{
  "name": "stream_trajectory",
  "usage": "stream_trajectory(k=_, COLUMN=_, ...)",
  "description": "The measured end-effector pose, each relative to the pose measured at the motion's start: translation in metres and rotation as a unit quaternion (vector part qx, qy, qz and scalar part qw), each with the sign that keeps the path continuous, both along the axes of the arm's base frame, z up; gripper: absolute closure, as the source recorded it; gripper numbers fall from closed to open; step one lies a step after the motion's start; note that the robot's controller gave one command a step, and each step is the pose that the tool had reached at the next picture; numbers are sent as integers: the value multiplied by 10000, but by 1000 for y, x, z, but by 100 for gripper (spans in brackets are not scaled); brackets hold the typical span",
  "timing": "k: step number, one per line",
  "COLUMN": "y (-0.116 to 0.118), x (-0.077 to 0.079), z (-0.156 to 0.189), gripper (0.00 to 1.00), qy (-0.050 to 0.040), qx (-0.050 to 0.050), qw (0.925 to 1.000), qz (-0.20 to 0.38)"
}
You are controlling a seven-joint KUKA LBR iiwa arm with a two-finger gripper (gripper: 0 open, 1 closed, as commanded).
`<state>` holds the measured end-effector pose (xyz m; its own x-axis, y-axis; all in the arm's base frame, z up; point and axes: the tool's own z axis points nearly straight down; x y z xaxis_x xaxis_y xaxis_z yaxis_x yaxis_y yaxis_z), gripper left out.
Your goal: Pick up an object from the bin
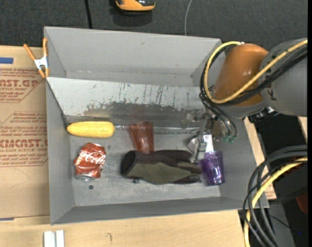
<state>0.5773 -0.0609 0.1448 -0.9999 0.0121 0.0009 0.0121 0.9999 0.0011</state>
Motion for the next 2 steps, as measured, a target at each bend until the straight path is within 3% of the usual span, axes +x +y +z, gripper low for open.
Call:
stream_trajectory(k=1, y=24, x=-17, z=-13, gripper=0, qy=-20, qx=1, qw=9971, qz=-762)
stream_trajectory(k=2, y=29, x=-33, z=-70, gripper=0, qy=-26, qx=-7, qw=9972, qz=-743)
